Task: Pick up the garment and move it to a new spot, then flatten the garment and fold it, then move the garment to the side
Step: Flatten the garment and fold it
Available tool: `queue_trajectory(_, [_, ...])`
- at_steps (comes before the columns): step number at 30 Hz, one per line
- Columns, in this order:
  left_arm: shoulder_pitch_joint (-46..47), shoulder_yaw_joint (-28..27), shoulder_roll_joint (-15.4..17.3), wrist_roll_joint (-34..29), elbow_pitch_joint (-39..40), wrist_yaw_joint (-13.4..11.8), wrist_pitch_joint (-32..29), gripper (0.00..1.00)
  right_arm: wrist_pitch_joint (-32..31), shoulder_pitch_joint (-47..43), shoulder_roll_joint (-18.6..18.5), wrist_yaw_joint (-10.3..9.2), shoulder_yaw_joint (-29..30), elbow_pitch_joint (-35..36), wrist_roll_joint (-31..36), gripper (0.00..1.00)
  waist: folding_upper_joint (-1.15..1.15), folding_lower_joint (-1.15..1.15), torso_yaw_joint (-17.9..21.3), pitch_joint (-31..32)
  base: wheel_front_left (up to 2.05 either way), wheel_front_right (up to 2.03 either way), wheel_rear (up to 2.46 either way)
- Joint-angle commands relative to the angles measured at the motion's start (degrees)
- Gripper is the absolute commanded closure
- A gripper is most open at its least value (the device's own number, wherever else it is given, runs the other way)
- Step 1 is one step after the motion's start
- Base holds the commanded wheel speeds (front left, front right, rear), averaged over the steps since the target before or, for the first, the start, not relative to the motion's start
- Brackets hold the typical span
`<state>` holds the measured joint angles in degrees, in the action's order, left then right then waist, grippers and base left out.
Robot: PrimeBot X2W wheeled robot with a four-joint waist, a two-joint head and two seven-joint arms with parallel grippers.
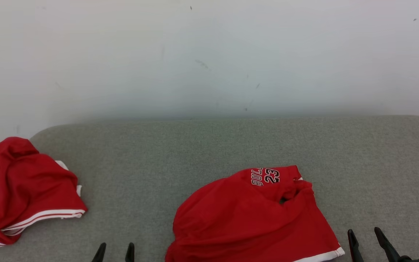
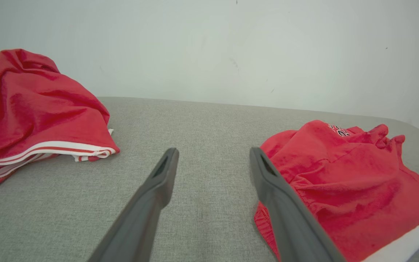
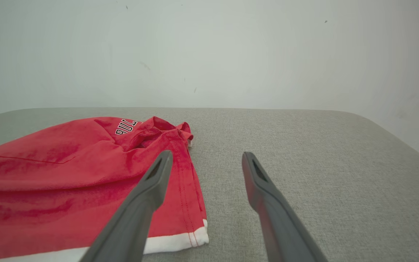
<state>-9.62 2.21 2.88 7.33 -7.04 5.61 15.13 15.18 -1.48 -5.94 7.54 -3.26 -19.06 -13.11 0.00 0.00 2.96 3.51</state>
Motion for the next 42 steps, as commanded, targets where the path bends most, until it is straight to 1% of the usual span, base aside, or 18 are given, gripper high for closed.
queue_trajectory(1, [0.2,-0.3,0.1,-0.5,-0.1,0.3,0.0,0.00,-0.1,0.0,-0.6,-0.11,0.0,0.1,0.0,0.00,0.00,0.00,0.0,0.0,0.00,0.00,0.00])
queue_trajectory(18, [-0.6,0.8,0.1,0.1,0.0,0.6,0.0,0.00,-0.1,0.4,-0.3,-0.11,0.7,0.6,-1.0,0.00,0.00,0.00,-0.3,-0.5,0.00,0.00,0.00])
queue_trajectory(24, [-1.8,4.4,0.2,1.8,-2.8,1.4,0.0,0.00,-0.1,0.8,-0.9,-0.11,0.8,1.0,-3.4,0.00,0.00,0.00,0.1,-0.6,0.00,0.00,0.00])
queue_trajectory(26, [-1.8,6.8,1.4,2.8,-3.8,1.7,-1.0,0.00,-0.1,1.0,-1.9,-0.11,-0.2,0.0,-4.2,0.00,0.00,0.00,0.2,-0.9,0.00,0.00,0.00])
queue_trajectory(28, [-1.2,9.8,2.9,3.6,-4.1,1.8,-3.4,0.00,-0.6,1.5,-3.3,-0.11,-1.5,-1.3,-5.0,0.00,0.00,0.00,0.3,-1.3,0.00,0.00,0.00])
queue_trajectory(30, [-0.5,13.7,4.1,6.8,-3.3,1.9,-5.8,0.00,-2.0,2.2,-4.6,-0.11,-2.7,-2.3,-6.0,0.00,0.00,0.00,0.4,-1.7,0.00,0.00,0.00])
queue_trajectory(33, [0.2,18.5,6.9,11.2,-2.3,1.9,-8.5,0.00,-4.5,3.1,-6.1,-0.11,-4.4,-3.7,-6.9,0.00,0.00,0.00,0.8,-2.3,0.00,0.00,0.00])
queue_trajectory(36, [1.0,22.0,9.0,14.2,-2.3,1.9,-10.1,0.00,-6.4,4.2,-6.8,-0.11,-6.1,-4.4,-8.0,0.00,0.00,0.00,1.1,-3.1,0.00,0.00,0.00])
queue_trajectory(38, [1.7,23.1,10.0,14.8,-3.1,1.9,-10.7,0.00,-7.0,4.6,-7.2,-0.11,-6.8,-4.7,-8.6,0.00,0.00,0.00,1.3,-3.6,0.00,0.00,0.00])
queue_trajectory(42, [2.9,23.7,10.4,15.2,-4.5,1.9,-10.5,0.00,-7.0,5.4,-7.6,-0.11,-7.9,-5.1,-9.5,0.00,0.00,0.00,1.7,-4.7,0.00,0.00,0.00])
